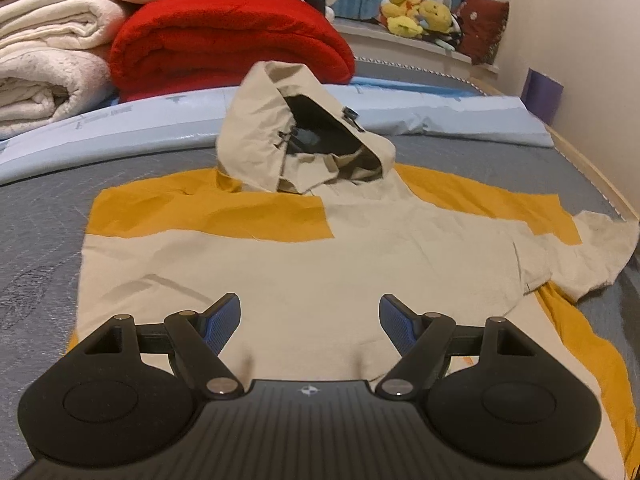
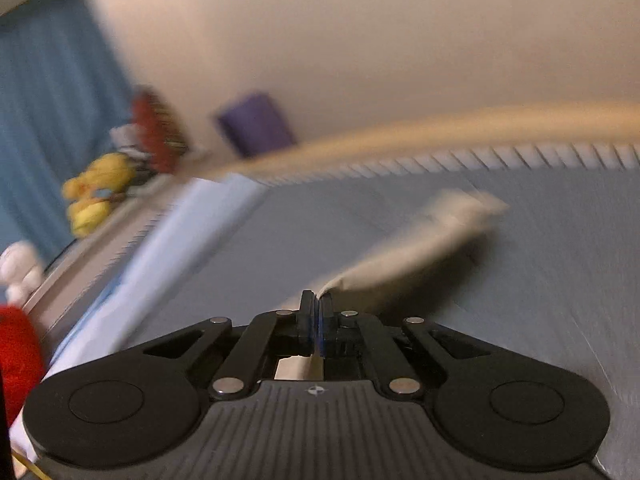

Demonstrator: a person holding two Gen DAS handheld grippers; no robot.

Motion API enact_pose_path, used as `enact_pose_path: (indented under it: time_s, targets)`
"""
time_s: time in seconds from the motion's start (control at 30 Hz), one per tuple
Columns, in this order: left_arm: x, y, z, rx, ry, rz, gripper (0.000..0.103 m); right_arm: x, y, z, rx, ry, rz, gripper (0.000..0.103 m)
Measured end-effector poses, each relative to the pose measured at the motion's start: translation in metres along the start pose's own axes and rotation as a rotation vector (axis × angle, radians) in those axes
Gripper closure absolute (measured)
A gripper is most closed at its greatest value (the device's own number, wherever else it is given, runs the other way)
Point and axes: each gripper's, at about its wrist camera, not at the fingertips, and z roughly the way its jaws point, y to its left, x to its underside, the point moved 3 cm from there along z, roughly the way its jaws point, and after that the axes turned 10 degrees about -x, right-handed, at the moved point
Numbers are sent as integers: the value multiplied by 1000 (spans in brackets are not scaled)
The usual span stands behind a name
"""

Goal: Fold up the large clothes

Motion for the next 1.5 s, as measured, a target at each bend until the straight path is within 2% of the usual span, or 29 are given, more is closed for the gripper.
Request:
enact_pose_path:
  time_s: [0.1, 0.17, 0.23, 0.33, 0.4, 0.43, 0.47, 0.53, 0.6, 0.63, 0.7, 0.73, 0.8, 0.87, 0.97, 1.07, 1.13, 1.27, 1.33, 1.37, 1.4, 1.43, 1.5]
  targets:
    - [-3, 12, -5, -18, -1, -25, 22, -4, 83, -24, -157, -38, -149, 103]
    - [-6, 23, -8, -26, 2, -57, 22, 7, 146, -49, -324, -27, -248, 103]
    - [-10, 35, -12, -31, 1, -96, 22, 33, 213, -83, -531, 18, -367, 103]
    - [-17, 54, -17, -46, -1, -152, 22, 88, 290, -140, -826, 173, -447, 103]
    - [-20, 67, -20, -57, 4, -179, 22, 129, 323, -167, -945, 342, -464, 102]
    - [-21, 74, -21, -66, 9, -195, 22, 153, 336, -178, -983, 454, -495, 101]
    - [-22, 81, -22, -73, 12, -214, 22, 174, 343, -189, -978, 523, -539, 101]
    - [-24, 95, -22, -81, 24, -256, 22, 206, 348, -207, -903, 615, -644, 99]
    - [-24, 108, -21, -87, 41, -302, 22, 219, 340, -216, -830, 690, -664, 94]
    - [-24, 115, -21, -87, 52, -329, 22, 217, 335, -219, -805, 698, -627, 91]
    - [-21, 125, -21, -79, 72, -369, 24, 207, 320, -221, -778, 683, -544, 75]
    - [-19, 127, -20, -72, 85, -380, 24, 201, 313, -218, -754, 663, -518, 72]
    - [-16, 124, -19, -52, 102, -366, 36, 193, 296, -209, -690, 613, -481, 61]
    - [-14, 113, -19, -29, 106, -312, 43, 189, 272, -188, -626, 591, -447, 59]
    - [-12, 89, -20, 5, 97, -227, 54, 196, 241, -146, -498, 659, -368, 57]
    - [-10, 67, -21, 30, 76, -145, 54, 214, 215, -120, -442, 784, -364, 57]
    - [-8, 53, -20, 40, 66, -96, 54, 220, 205, -113, -414, 810, -384, 56]
    - [-4, 36, -14, 67, 61, -49, 54, 232, 195, -99, -433, 933, -325, 56]
    - [-3, 31, -12, 91, 59, -42, 54, 237, 202, -100, -442, 976, -341, 55]
    - [-2, 28, -13, 106, 57, -38, 56, 239, 204, -101, -440, 980, -363, 60]
    - [-1, 24, -13, 125, 56, -31, 57, 239, 205, -103, -443, 974, -382, 85]
    - [-2, 20, -14, 144, 54, -25, 57, 237, 209, -107, -467, 965, -389, 90]
    - [-1, 11, -17, 184, 46, -14, 57, 232, 221, -113, -531, 930, -364, 92]
